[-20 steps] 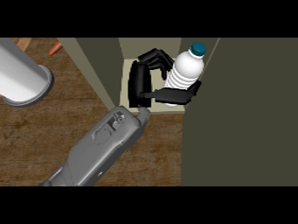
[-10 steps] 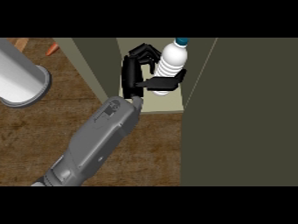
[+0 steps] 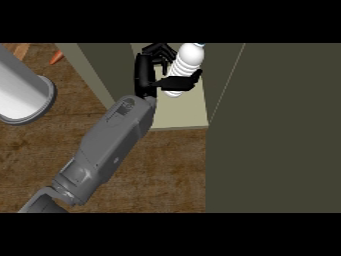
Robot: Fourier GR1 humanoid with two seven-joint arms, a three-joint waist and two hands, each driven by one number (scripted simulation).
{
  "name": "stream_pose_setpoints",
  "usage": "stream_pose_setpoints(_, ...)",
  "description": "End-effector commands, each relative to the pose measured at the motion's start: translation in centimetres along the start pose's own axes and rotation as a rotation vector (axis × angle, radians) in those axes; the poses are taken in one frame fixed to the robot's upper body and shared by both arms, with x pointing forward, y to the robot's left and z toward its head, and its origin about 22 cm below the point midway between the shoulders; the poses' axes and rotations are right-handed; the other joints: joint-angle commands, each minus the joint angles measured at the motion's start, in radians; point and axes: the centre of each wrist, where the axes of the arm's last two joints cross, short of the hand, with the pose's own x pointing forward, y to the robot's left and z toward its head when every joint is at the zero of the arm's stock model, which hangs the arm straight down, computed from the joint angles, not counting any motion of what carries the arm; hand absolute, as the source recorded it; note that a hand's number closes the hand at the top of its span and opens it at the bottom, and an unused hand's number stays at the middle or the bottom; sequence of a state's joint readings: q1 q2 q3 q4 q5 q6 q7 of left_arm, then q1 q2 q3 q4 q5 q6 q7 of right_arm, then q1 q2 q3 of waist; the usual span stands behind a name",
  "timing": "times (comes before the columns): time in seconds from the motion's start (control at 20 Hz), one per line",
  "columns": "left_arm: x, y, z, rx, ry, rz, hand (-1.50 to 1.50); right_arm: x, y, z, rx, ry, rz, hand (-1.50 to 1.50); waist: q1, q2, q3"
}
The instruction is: Pick up the bottled water, place it into the cabinet and close the cabinet
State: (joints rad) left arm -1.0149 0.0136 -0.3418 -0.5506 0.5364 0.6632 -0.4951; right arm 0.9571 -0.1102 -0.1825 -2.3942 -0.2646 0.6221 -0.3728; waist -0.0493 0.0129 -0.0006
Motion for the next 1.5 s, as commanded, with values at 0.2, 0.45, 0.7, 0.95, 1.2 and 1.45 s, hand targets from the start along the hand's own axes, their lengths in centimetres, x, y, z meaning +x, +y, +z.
stream_pose_setpoints(0.2, -1.0, 0.0, -1.0, -0.039, 0.004, -0.152, -1.5, 1.8, 0.0, -0.5, 0.034, -0.051, -0.011, -1.5, -0.015, 0.003, 0.0)
stream_pose_setpoints(0.45, -0.3, 0.2, -2.3, -0.015, 0.026, -0.169, -1.5, 2.6, 0.6, -0.7, 0.007, -0.064, -0.01, -1.5, -0.011, 0.006, -0.001)
stream_pose_setpoints(0.7, 1.6, -0.3, -3.5, -0.036, -0.009, -0.093, -1.5, 2.0, 0.3, -1.2, 0.013, -0.063, -0.005, -1.5, 0.005, 0.001, 0.0)
stream_pose_setpoints(0.95, 0.8, -0.2, -2.6, -0.074, -0.075, 0.05, -1.5, 1.8, -0.3, -0.9, 0.027, -0.039, -0.008, -1.5, 0.001, 0.0, -0.001)
stream_pose_setpoints(1.2, 3.0, -0.2, -3.7, -0.153, -0.074, 0.163, -1.5, 3.1, 0.1, -0.5, 0.027, -0.063, 0.012, -1.5, 0.021, -0.014, 0.0)
stream_pose_setpoints(1.45, 2.9, -1.9, -0.7, -0.213, -0.057, 0.208, -1.5, 3.2, 0.3, -1.2, 0.031, -0.049, -0.014, -1.5, 0.036, -0.02, 0.0)
